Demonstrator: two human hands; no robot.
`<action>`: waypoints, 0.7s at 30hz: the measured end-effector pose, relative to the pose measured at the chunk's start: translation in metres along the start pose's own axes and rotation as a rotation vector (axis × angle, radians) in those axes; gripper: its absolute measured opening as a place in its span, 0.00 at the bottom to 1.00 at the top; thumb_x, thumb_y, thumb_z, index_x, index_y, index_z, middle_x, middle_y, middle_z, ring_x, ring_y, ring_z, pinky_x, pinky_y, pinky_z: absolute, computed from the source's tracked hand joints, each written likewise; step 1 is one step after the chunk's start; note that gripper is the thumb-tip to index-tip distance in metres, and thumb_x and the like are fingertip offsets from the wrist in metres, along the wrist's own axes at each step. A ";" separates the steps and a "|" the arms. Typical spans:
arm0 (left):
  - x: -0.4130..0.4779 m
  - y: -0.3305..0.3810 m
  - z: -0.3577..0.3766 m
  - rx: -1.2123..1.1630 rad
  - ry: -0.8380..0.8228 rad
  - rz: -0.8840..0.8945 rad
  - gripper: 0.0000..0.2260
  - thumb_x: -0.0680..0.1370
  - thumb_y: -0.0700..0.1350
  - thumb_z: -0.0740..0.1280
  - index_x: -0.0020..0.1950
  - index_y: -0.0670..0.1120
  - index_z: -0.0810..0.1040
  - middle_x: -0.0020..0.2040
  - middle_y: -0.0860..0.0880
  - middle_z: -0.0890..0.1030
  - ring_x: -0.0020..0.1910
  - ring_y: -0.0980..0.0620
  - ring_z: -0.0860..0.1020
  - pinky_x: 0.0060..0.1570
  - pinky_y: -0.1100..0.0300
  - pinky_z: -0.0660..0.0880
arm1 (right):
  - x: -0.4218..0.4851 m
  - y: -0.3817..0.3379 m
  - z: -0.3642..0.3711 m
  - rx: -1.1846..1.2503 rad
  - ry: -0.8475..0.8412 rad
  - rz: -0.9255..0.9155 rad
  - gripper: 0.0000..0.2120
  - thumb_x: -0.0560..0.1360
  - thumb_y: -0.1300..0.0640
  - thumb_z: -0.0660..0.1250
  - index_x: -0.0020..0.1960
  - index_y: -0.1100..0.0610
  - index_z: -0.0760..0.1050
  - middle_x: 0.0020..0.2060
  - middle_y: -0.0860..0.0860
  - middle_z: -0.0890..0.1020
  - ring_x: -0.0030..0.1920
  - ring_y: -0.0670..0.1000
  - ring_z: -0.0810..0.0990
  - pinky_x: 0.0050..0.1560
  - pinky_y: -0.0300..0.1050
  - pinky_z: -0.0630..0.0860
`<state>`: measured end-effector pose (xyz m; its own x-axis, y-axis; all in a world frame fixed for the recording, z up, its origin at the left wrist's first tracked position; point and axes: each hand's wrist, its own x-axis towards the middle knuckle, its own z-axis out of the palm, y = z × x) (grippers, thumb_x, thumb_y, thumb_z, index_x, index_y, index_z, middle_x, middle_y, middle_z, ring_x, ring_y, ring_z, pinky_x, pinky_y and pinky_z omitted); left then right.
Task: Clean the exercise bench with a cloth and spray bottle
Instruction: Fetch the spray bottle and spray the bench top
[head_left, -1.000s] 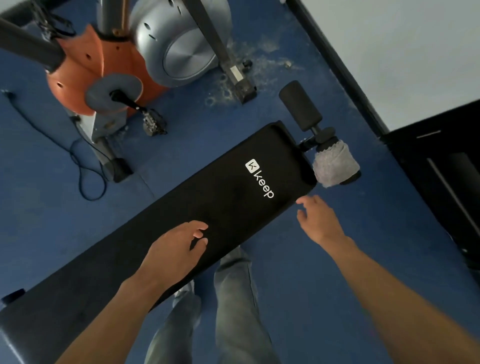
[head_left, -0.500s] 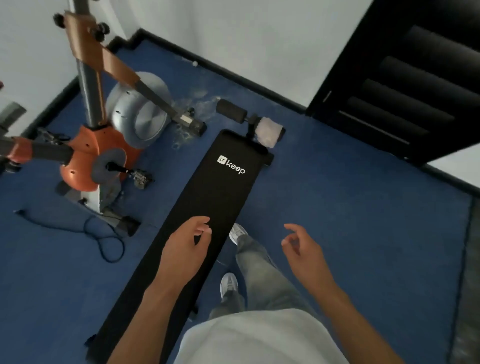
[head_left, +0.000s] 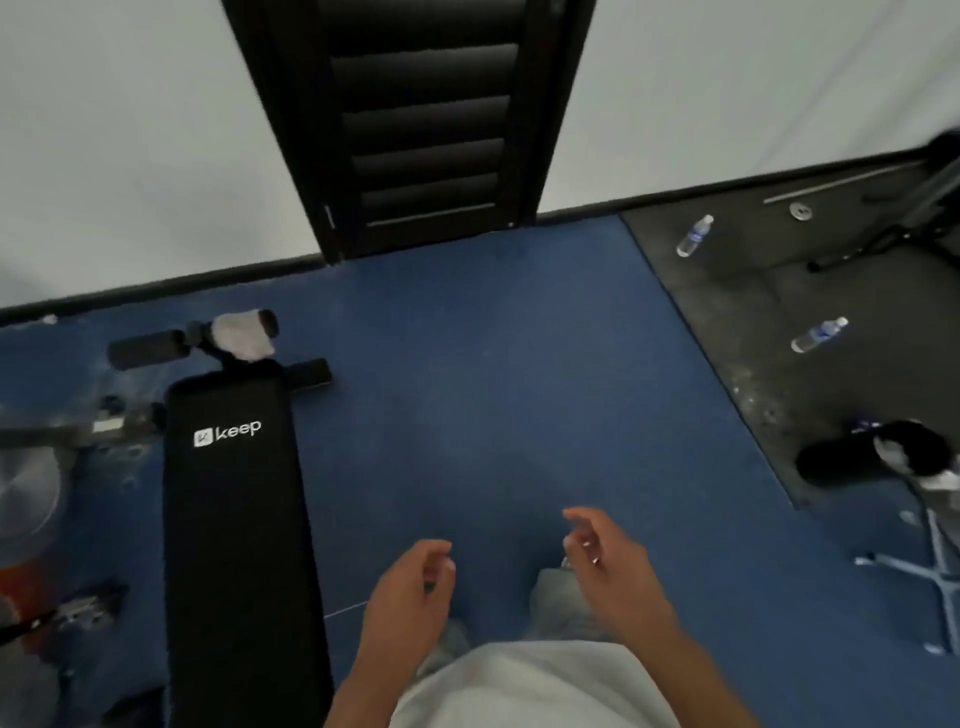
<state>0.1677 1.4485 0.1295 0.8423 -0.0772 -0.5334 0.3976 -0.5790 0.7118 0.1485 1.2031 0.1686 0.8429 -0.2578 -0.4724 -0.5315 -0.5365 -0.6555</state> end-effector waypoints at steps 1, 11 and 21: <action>0.002 0.012 0.010 0.033 -0.025 0.031 0.08 0.82 0.50 0.65 0.60 0.58 0.77 0.53 0.62 0.82 0.51 0.63 0.80 0.55 0.62 0.78 | -0.003 0.016 -0.013 0.021 0.035 0.039 0.12 0.81 0.56 0.65 0.59 0.39 0.73 0.41 0.43 0.82 0.42 0.40 0.81 0.42 0.28 0.72; 0.036 0.164 0.175 0.314 -0.233 0.243 0.08 0.82 0.52 0.63 0.60 0.61 0.76 0.54 0.63 0.81 0.52 0.66 0.79 0.51 0.70 0.72 | -0.018 0.188 -0.165 0.252 0.312 0.299 0.09 0.81 0.55 0.66 0.57 0.42 0.76 0.44 0.42 0.83 0.45 0.46 0.83 0.45 0.37 0.76; 0.027 0.311 0.391 0.616 -0.396 0.459 0.11 0.83 0.56 0.61 0.64 0.62 0.75 0.55 0.67 0.79 0.56 0.67 0.77 0.57 0.62 0.75 | -0.029 0.374 -0.321 0.191 0.359 0.495 0.08 0.81 0.55 0.64 0.58 0.52 0.79 0.50 0.47 0.81 0.45 0.49 0.82 0.46 0.44 0.78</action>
<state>0.1716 0.9492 0.1575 0.6366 -0.6223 -0.4555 -0.3156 -0.7492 0.5823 -0.0476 0.7517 0.1258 0.4523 -0.7091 -0.5409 -0.8426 -0.1410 -0.5198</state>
